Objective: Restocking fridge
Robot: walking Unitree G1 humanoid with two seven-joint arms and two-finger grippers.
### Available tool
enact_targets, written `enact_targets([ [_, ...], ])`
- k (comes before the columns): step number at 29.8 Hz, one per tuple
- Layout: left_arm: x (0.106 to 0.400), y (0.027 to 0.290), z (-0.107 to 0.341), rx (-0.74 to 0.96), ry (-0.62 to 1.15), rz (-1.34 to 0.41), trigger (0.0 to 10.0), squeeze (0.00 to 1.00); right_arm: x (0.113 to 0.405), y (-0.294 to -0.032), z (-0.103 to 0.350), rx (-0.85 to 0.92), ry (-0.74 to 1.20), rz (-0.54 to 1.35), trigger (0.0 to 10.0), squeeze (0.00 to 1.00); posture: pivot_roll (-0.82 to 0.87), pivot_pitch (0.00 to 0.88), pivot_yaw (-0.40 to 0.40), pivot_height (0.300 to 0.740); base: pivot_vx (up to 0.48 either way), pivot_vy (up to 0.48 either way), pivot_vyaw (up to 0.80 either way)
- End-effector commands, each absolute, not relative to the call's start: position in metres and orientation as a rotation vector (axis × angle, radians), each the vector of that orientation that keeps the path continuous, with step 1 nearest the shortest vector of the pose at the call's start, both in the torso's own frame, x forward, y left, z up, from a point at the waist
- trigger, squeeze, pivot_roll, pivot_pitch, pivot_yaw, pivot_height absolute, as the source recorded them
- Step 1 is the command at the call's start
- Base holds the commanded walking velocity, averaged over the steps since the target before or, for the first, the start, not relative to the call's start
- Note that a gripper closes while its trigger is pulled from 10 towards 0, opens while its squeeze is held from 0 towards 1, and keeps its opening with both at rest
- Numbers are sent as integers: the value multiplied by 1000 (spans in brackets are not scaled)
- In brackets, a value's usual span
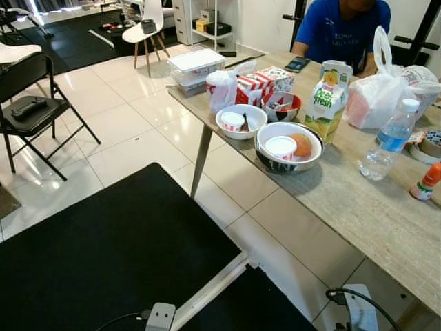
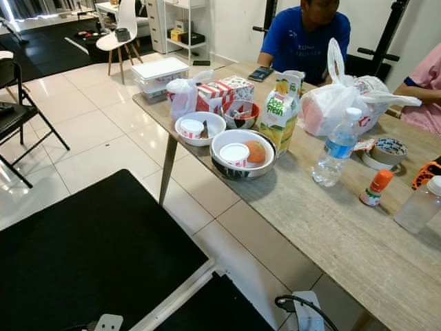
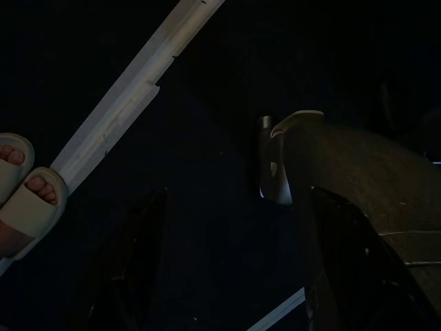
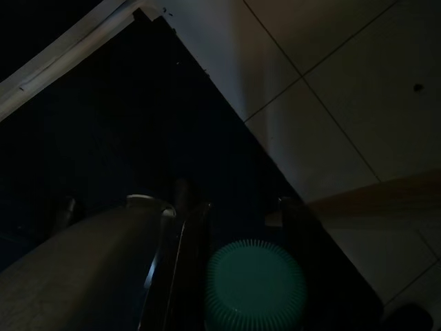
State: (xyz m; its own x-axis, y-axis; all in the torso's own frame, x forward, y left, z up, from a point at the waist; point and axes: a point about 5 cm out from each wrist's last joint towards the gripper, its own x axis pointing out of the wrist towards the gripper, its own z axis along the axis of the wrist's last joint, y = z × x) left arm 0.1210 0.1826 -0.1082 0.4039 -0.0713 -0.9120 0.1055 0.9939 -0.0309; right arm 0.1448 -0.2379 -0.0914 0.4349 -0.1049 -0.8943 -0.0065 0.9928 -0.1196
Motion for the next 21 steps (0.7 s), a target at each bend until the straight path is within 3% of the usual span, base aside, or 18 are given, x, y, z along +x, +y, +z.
enact_targets([
  [1,114,184,-110,35,1171,-110,10000,0,143,-237,-92,-99,1123,-64,10000,0,-5,0,8,740,0,0,0],
  [21,111,182,-111,23,1177,-106,10000,0,142,-240,-92,-105,1125,-63,10000,0,-9,0,-2,740,0,0,0],
])
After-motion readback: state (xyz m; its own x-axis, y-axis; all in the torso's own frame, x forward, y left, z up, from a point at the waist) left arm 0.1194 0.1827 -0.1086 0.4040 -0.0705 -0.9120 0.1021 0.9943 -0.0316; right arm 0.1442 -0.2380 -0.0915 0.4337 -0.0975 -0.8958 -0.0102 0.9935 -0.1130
